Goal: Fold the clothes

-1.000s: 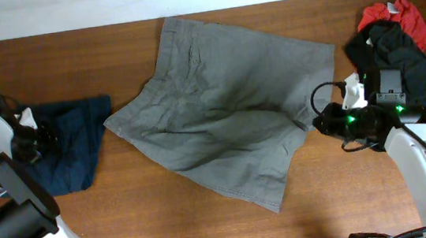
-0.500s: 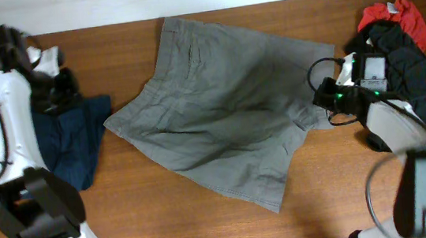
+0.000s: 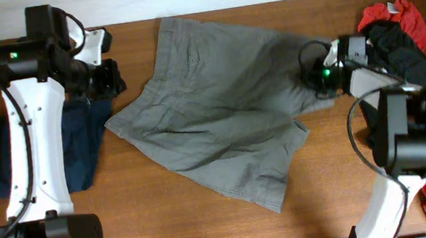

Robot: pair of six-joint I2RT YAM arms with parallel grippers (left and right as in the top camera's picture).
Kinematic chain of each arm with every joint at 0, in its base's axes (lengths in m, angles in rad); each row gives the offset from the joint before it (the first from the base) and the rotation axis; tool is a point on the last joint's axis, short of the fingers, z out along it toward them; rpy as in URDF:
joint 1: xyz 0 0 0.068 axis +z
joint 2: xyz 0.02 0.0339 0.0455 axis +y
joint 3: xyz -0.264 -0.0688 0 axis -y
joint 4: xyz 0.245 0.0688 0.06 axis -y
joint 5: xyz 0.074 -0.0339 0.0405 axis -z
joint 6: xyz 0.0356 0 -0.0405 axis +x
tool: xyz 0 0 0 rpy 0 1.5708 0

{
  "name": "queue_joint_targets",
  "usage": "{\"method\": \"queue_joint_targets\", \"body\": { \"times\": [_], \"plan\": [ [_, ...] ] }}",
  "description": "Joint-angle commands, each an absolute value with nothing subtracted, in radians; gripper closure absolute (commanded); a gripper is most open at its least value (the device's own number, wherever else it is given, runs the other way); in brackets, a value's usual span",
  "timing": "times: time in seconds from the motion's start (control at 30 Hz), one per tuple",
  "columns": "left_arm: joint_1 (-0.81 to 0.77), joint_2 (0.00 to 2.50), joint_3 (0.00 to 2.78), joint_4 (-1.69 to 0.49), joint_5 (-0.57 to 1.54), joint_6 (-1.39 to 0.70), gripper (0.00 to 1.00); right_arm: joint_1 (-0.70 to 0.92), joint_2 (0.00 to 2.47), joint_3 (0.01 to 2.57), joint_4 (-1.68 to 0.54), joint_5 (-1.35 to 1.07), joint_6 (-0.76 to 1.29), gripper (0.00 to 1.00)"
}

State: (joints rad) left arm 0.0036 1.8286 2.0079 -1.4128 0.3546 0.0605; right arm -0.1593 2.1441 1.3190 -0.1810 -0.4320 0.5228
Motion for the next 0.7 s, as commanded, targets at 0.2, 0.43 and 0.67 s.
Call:
{"method": "queue_joint_targets", "body": {
  "times": [0.2, 0.43, 0.67],
  "plan": [
    [-0.062, 1.798, 2.026, -1.452, 0.358, 0.077, 0.85, -0.168, 2.414, 1.771, -0.397, -0.389, 0.478, 0.96],
    [-0.076, 1.8, 2.026, -1.43, 0.29, 0.085, 0.63, -0.228, 2.388, 2.079, -0.645, -0.437, 0.36, 0.71],
    [-0.076, 1.826, 2.021, -1.407, 0.213, 0.13, 0.7, -0.344, 2.313, 2.346, -1.045, -0.68, 0.221, 0.57]
  ]
}}
